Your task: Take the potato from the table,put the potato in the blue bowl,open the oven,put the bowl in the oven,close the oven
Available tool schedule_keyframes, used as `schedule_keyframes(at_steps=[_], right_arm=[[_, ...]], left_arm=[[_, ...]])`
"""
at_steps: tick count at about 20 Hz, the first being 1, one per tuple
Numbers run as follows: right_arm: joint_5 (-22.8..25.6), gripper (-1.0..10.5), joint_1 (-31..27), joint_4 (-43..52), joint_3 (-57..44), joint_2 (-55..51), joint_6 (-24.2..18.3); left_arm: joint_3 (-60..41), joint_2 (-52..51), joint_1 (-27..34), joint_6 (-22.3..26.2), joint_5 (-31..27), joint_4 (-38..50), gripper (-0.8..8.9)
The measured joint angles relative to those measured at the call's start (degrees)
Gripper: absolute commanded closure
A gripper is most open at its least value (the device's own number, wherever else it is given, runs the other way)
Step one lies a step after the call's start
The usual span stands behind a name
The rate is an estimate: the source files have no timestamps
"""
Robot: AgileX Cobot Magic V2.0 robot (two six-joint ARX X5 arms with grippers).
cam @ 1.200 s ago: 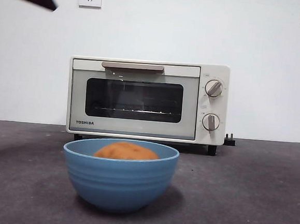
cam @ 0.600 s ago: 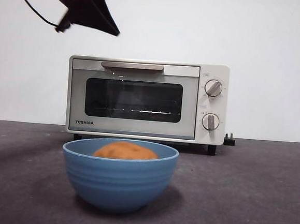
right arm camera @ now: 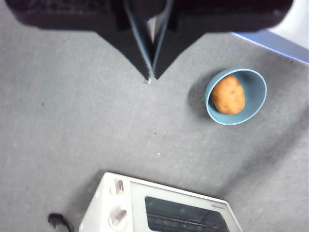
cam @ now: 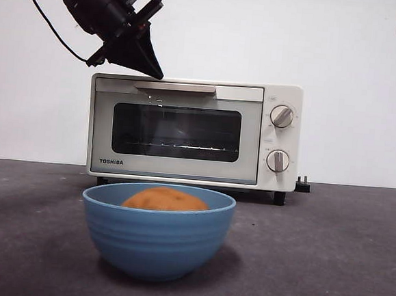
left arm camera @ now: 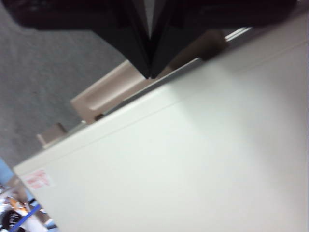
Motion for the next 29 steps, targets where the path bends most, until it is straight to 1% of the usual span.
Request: schedule_keyframes(at_steps=[3,8,10,13,16,23,24,27,29], right_arm=[[0.35,9.5,0.0,0.07,-1.05,-1.66,1.7],[0.48,9.5,0.0,0.76,-2.6,-1.75,2.29],[0.87,9.5,0.0,2.36,-3.45,-1.73,2.29],[4.2,9.5,0.0,4.68,-3.76,-1.73,2.32],[4.52,9.5,0.0,6.43,-3.76,-1.73,2.32],[4.52,9.5,0.0,6.1,-3.76,-1.73,3.17],[4.52,9.5,0.0,6.1,-3.76,-1.73,3.26],[4.52,9.5,0.0,6.08,-3.76,-1.73,3.56],[4.55,9.5,0.0,6.05,-3.76,-1.73,3.58]], left_arm=[[0.0,0.0,0.0,0.0,-0.09,-0.02,8.19],[0.26,0.7,-0.2,0.13,-0.04,-1.2,8.19],[0.44,0.7,-0.44,0.26,-1.51,-1.57,8.19],[1.22,0.59,-1.03,1.57,-3.15,-4.52,8.19],[1.55,-0.22,-2.84,4.39,-9.66,-6.23,8.19],[0.63,-0.79,-3.76,5.22,-10.99,-6.95,8.19],[-0.68,-1.46,-3.82,5.25,-10.95,-6.19,8.19],[-7.32,-4.85,-4.31,5.03,-11.21,-0.04,8.19],[-13.79,-8.52,-5.07,4.55,-13.16,4.79,8.19]])
